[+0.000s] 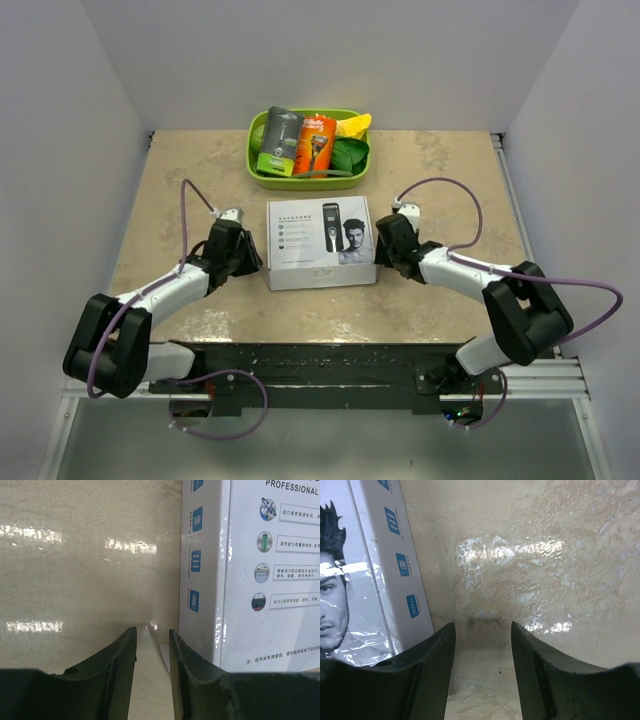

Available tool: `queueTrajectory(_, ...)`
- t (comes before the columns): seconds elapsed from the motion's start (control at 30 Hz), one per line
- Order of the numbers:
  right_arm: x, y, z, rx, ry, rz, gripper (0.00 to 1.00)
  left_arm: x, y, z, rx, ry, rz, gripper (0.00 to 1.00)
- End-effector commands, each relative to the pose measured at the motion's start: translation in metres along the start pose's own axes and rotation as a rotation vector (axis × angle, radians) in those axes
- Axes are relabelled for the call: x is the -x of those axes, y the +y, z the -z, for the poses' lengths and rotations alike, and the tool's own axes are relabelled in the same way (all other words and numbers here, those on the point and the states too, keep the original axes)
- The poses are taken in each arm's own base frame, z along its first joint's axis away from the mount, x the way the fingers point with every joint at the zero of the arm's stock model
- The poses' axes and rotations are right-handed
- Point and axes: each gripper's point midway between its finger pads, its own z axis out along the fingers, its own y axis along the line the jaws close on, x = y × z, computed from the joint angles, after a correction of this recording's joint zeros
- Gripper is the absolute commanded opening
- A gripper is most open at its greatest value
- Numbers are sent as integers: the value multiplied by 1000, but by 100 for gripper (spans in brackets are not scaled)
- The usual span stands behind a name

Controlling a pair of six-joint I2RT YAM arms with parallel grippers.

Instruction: Sort the hair-cutting tools

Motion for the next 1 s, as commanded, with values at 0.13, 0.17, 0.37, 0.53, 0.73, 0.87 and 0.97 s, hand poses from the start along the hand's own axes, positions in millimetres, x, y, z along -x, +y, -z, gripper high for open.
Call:
queueTrajectory(0.13, 43, 20, 3, 39, -104, -42, 53, 13, -12, -4, -36, -36, 25, 36)
queueTrajectory(0.17, 42, 21, 2, 42, -99, -37, 53, 13, -12, -4, -37, -37, 25, 36)
queueTrajectory(0.37, 30, 26, -1, 83, -63, -26, 53, 11, -11, -3, -39, -32, 26, 36)
queueTrajectory(0.53, 19, 22, -2, 75, -36, -16, 51, 7, -13, -2, -50, -22, 28, 35)
queueTrajectory(0.73, 3, 21, -4, 92, -6, -16, 50, -4, -8, -3, -49, -2, 38, 35)
queueTrajectory(0.87, -4, 24, -4, 119, 17, -15, 50, -14, -7, -4, -58, 22, 44, 34)
queueTrajectory(0.97, -6, 26, -2, 135, 24, -18, 50, -21, -6, -5, -57, 42, 51, 34)
